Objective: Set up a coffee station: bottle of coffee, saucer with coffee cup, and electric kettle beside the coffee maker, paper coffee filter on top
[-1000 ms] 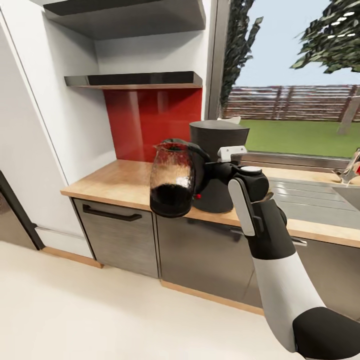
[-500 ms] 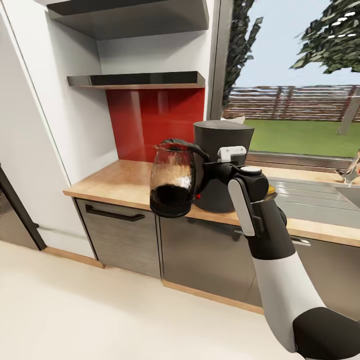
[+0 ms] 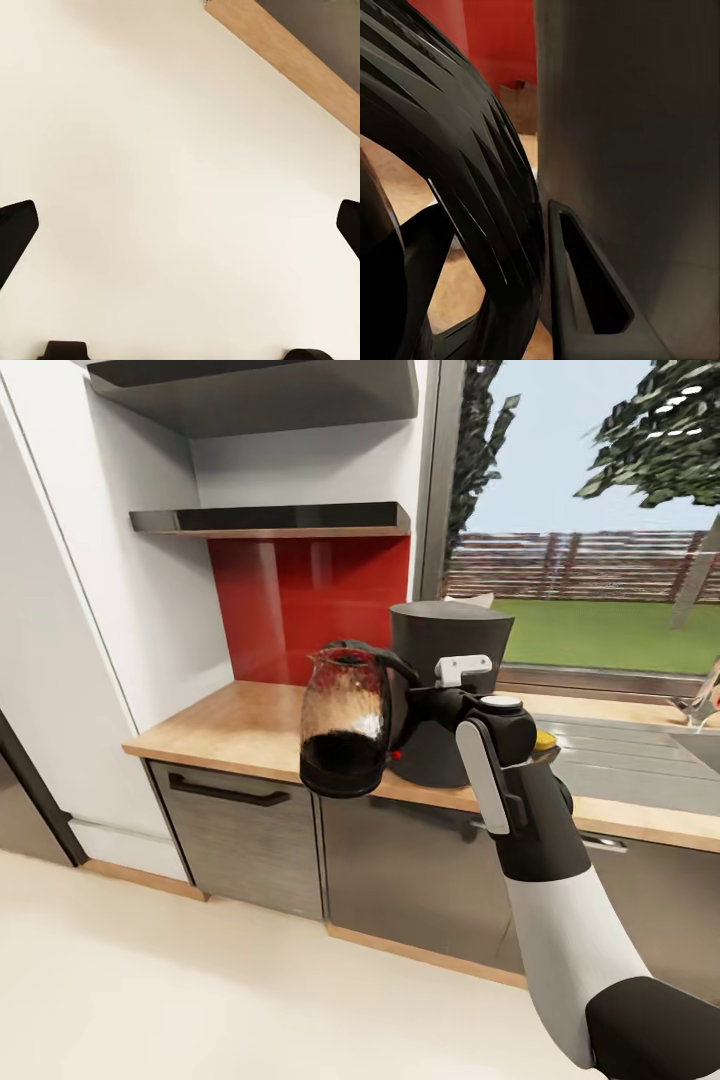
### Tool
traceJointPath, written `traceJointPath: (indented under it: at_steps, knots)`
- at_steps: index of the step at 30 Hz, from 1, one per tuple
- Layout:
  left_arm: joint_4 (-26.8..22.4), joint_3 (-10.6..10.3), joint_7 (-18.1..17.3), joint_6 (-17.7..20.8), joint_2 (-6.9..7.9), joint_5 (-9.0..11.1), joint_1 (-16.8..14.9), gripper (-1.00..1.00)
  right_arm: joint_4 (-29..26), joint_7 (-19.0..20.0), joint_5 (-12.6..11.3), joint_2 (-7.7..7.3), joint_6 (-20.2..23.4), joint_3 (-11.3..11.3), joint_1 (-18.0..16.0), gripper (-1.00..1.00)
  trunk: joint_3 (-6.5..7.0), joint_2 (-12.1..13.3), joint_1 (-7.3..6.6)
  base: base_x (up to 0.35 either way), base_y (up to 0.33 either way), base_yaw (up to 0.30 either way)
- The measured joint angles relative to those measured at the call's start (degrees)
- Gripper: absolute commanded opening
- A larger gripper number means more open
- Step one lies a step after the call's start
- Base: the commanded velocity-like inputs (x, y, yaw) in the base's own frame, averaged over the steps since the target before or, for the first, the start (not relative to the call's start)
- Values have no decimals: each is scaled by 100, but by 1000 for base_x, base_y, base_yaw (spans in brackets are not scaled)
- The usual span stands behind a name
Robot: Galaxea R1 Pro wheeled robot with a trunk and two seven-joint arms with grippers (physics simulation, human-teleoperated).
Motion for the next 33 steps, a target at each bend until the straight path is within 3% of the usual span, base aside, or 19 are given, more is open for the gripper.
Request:
traceJointPath:
  at_steps: [9, 12, 15, 17, 18, 20, 24, 28, 31, 33]
  knots:
    - [0, 0, 0, 3, 0, 0, 0, 100, -7, 111, 4, -7, -12, 1, 65, -100, 0, 0, 1, 5, 9, -1]
    - [0, 0, 0, 5, 4, 0, 0, 100, -14, 780, -85, -34, -26, 1, 132, -100, 0, 0, 1, 0, 0, 0]
    - [0, 0, 0, 4, 6, 0, 0, 100, -20, 1191, -14, -63, -27, 1, 169, -100, 0, 0, 1, 0, 0, 0]
    - [0, 0, 0, 1, 7, 0, 0, 100, -23, 1460, -136, -71, -36, 8, 207, -100, 0, 0, 0, 0, 0, 0]
    - [0, 0, 0, 0, 8, 0, 0, 100, -22, 1694, -59, -76, -41, 8, 236, -100, 0, 0, 1, 0, 0, 0]
    - [0, 0, 0, -1, 7, 0, 0, 100, -24, 2117, -122, -125, -47, 10, 274, -100, 0, 0, 0, 0, 0, 0]
    - [0, 0, 0, 0, 8, 0, 0, 100, -24, 3086, -17, -367, -67, 10, 309, -100, 0, 0, 1, 0, 0, 0]
    - [0, 0, 0, -1, 9, 0, 0, 100, -25, 3668, 1, -485, -72, 9, 320, -100, 0, 0, 0, 0, 0, 0]
    - [0, 0, 0, 0, 9, 0, 0, 100, -26, 4443, 2, -701, -205, 3, 353, -100, 0, 0, 0, 0, 0, 0]
    - [0, 0, 0, -1, 9, 0, 0, 100, -24, 4656, 62, -732, -269, 1, 374, -100, 0, 0, 0, 0, 0, 0]
